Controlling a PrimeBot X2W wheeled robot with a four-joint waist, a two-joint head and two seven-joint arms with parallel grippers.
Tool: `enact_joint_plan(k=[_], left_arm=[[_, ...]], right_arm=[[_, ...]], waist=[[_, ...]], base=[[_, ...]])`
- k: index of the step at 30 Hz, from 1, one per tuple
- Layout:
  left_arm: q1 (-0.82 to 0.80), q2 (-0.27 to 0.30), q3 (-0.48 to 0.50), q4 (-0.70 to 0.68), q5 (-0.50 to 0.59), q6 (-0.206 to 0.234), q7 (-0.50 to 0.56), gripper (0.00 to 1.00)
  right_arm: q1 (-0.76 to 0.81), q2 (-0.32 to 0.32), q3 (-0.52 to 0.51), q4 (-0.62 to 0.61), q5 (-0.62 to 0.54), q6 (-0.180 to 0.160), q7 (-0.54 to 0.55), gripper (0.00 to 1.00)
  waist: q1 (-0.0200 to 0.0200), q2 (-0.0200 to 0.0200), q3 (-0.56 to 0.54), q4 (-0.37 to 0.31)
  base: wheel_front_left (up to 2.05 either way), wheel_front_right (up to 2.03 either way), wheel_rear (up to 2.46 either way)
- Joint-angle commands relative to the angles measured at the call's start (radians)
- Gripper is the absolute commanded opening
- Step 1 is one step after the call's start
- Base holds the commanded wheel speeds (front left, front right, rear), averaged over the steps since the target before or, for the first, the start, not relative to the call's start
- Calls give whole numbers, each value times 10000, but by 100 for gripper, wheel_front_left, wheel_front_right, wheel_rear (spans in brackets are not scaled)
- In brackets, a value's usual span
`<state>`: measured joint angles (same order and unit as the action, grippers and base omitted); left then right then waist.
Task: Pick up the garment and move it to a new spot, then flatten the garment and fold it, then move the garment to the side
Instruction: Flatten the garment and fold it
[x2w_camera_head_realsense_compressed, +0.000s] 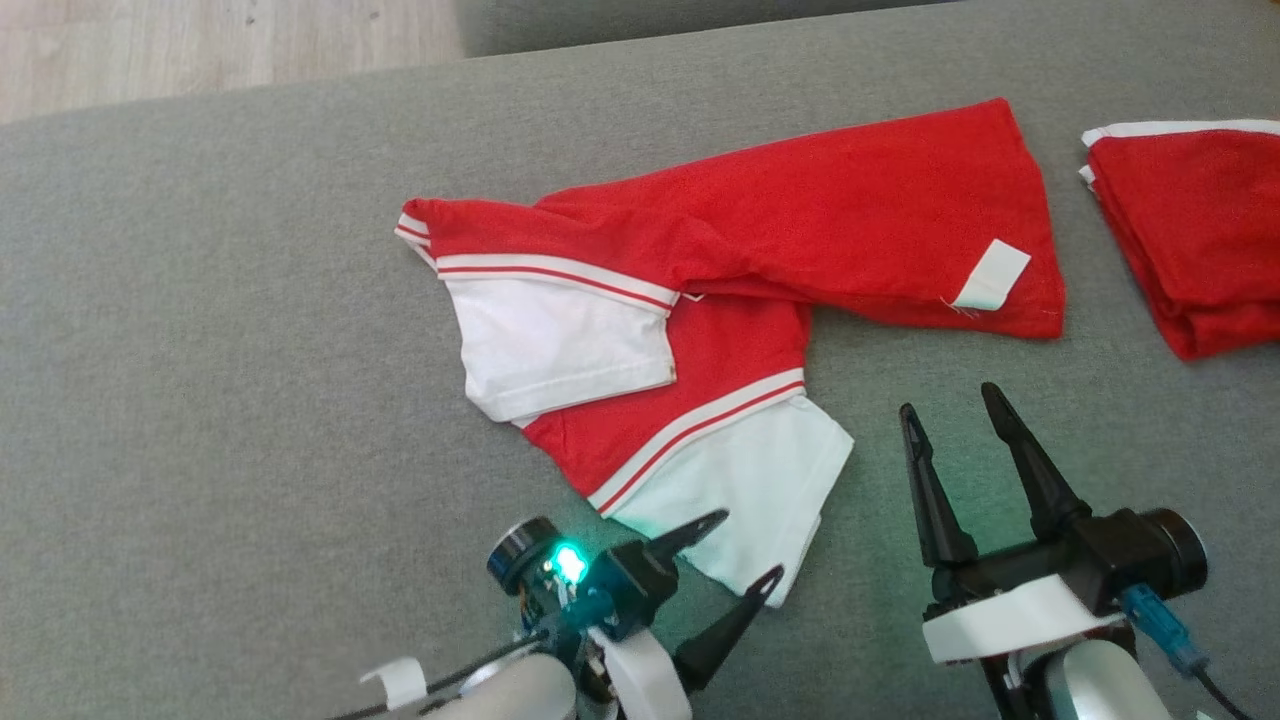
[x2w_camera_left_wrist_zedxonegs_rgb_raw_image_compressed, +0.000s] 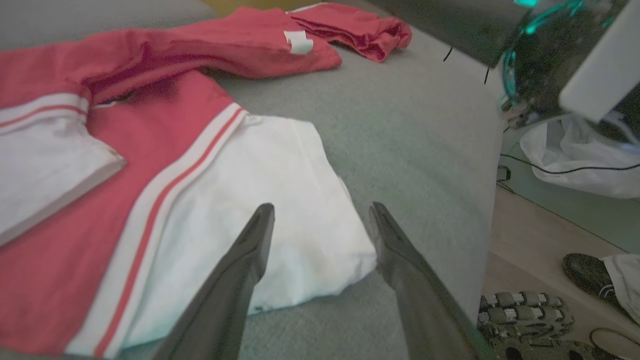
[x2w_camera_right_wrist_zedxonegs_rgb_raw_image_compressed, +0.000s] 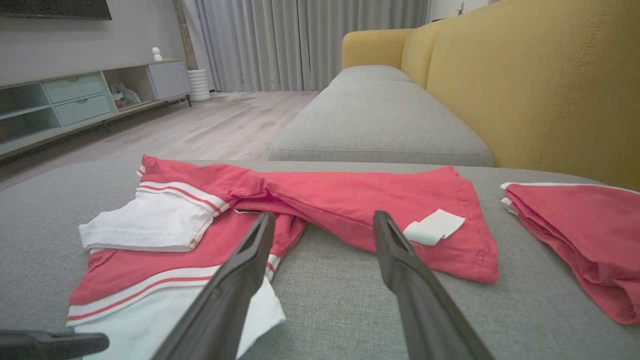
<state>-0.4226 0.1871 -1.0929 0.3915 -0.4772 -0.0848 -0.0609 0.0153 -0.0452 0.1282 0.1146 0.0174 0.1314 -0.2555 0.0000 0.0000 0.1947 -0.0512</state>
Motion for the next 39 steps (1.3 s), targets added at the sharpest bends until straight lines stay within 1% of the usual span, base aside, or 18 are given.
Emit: enact_joint_plan(k=[1, 4, 6, 10, 13, 17, 20, 23, 30, 35, 39], left_arm=[[-194, 185, 497, -620, -95, 178, 19, 100], [-54, 606, 945, -1516, -322, 621, 147, 100], [89, 967, 1375, -2063, -514, 1008, 176, 100], [464, 1619, 2325, -2402, -1011, 1845, 252, 100], [656, 1761, 2943, -2163, -1492, 2254, 213, 100], [637, 1677, 3488, -1463, -1959, 2478, 48, 100], [554, 1522, 3690, -1083, -2193, 2432, -106, 100], [367, 1291, 3938, -456, -2507, 2254, -344, 100], [-208, 860, 4248, 1038, -2932, 1682, -862, 100], [-602, 667, 4225, 2042, -2962, 1405, -1018, 100], [-831, 514, 4101, 2579, -2967, 1020, -1124, 100]], right_arm=[[-8, -51, 243, -286, -72, -7, -63, 100], [-9, -51, 201, -293, -81, -7, -63, 100], [-16, -51, 188, -297, -80, -7, -63, 100], [-38, -51, 251, -274, -49, -7, -63, 100], [-61, -51, 322, -243, -34, -7, -63, 100], [-124, -51, 370, -217, -80, -7, -63, 100], [-147, -51, 364, -208, -136, -7, -63, 100], [-154, -51, 333, -189, -235, -7, -63, 100], [-168, -81, 331, -182, -328, -7, -63, 100], [-185, -96, 365, -199, -352, -7, -63, 100], [-202, -105, 403, -209, -345, -7, -63, 100]], waist=[[0, 0, 25, 56], [0, 0, 49, 131], [0, 0, 69, 168], [0, 0, 86, 174], [0, 0, 95, 130], [0, 0, 154, 23], [0, 0, 192, -33], [0, 0, 259, -88], [0, 0, 391, -135], [0, 0, 458, -146], [0, 0, 506, -160]], base=[[0, 0, 0], [0, 0, 0], [0, 0, 0], [0, 0, 0], [0, 0, 0], [0, 0, 0], [0, 0, 0], [0, 0, 0], [0, 0, 0], [0, 0, 0], [0, 0, 0]])
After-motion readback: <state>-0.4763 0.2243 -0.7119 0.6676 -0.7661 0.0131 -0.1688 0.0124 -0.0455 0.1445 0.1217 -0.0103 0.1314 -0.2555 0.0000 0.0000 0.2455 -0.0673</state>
